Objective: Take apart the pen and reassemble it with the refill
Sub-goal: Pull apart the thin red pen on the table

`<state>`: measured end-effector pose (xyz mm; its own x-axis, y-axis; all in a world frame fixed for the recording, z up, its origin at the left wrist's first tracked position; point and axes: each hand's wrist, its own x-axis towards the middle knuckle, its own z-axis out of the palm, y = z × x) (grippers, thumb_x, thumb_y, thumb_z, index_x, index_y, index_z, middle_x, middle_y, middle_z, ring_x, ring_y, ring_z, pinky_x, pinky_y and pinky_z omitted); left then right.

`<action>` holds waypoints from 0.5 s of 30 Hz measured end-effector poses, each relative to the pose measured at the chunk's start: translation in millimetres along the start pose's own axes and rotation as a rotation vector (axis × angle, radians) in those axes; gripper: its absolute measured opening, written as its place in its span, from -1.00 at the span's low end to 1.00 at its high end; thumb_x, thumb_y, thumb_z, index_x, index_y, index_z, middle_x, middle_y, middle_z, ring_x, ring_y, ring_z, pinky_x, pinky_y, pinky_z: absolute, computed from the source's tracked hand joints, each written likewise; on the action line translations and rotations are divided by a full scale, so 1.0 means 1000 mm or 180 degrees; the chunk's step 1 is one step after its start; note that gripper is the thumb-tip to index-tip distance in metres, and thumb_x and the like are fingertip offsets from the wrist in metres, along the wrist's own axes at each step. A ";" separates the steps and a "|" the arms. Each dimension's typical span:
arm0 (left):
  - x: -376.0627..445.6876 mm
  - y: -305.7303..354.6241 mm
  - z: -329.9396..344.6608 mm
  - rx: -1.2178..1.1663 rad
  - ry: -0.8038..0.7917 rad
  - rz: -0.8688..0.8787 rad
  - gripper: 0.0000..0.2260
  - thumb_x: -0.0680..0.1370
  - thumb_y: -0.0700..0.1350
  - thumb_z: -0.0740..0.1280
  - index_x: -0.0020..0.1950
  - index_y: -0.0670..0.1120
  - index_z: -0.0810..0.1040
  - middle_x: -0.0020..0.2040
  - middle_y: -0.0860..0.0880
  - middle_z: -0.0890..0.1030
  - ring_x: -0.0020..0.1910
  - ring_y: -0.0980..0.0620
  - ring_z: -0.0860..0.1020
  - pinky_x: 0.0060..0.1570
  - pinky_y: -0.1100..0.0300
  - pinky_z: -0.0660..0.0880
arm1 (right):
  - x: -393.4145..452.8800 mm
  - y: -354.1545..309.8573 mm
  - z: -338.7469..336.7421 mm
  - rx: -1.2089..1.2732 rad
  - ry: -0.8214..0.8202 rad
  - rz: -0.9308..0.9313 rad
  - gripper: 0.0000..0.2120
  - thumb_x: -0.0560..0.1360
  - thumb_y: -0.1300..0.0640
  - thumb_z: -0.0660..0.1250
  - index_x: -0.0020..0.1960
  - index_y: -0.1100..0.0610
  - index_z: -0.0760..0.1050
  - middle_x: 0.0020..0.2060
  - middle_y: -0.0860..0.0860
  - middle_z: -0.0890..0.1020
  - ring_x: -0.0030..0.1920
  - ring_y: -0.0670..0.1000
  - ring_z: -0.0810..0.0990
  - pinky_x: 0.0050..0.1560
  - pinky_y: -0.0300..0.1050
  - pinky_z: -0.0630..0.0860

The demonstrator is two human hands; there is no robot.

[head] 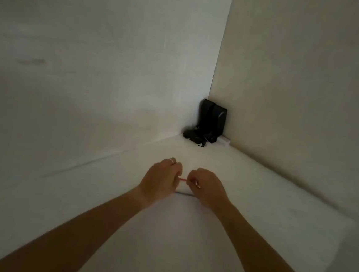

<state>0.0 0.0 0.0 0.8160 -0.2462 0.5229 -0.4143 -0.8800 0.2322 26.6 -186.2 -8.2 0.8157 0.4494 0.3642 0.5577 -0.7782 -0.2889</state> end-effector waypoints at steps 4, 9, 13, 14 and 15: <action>-0.034 0.007 0.012 0.0111 -0.0289 0.0179 -0.87 0.46 -0.10 0.24 -0.07 -0.02 0.56 -0.10 -0.02 0.57 -0.11 -0.04 0.53 -0.20 0.09 0.45 | -0.028 -0.010 0.021 0.0100 0.0214 0.0112 -0.88 0.55 0.14 0.27 -0.13 0.08 0.55 -0.19 -0.01 0.56 -0.15 -0.02 0.45 -0.11 -0.17 0.40; -0.043 0.006 0.024 0.0131 0.0009 0.0047 -0.91 0.53 -0.11 0.25 -0.10 0.02 0.55 -0.13 0.02 0.58 -0.10 -0.04 0.52 -0.18 0.08 0.42 | -0.032 -0.009 0.025 0.0052 0.0497 0.0032 -0.87 0.56 0.11 0.26 -0.14 0.06 0.54 -0.21 -0.03 0.55 -0.15 -0.02 0.47 -0.11 -0.16 0.41; -0.045 0.004 0.027 0.0157 0.0314 -0.0582 -0.83 0.43 -0.29 0.33 -0.14 0.00 0.53 -0.15 0.01 0.55 -0.10 -0.05 0.48 -0.14 0.09 0.40 | -0.030 -0.006 0.029 0.0019 0.0521 -0.0080 -0.83 0.58 0.04 0.20 -0.08 0.02 0.55 -0.17 -0.06 0.57 -0.13 -0.02 0.50 -0.09 -0.11 0.45; -0.045 0.004 0.026 0.0144 0.0382 -0.0702 -0.80 0.42 -0.30 0.34 -0.14 0.00 0.52 -0.15 0.02 0.54 -0.10 -0.04 0.47 -0.13 0.10 0.40 | -0.030 -0.005 0.030 0.0045 0.0502 -0.0076 -0.82 0.58 0.02 0.18 -0.06 0.01 0.55 -0.16 -0.07 0.58 -0.12 -0.03 0.50 -0.08 -0.10 0.46; -0.045 0.004 0.026 0.0142 0.0415 -0.0758 -0.79 0.41 -0.31 0.35 -0.14 0.01 0.51 -0.15 0.03 0.53 -0.10 -0.03 0.47 -0.11 0.10 0.40 | -0.028 -0.004 0.030 0.0094 0.0481 -0.0075 -0.82 0.58 0.01 0.17 -0.04 0.00 0.54 -0.15 -0.08 0.58 -0.12 -0.04 0.50 -0.07 -0.09 0.47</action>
<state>-27.9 -2.7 -44.2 0.8284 0.0215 0.5597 -0.1965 -0.9246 0.3264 5.9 -182.1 -43.7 0.7711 0.3944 0.4998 0.5825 -0.7540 -0.3037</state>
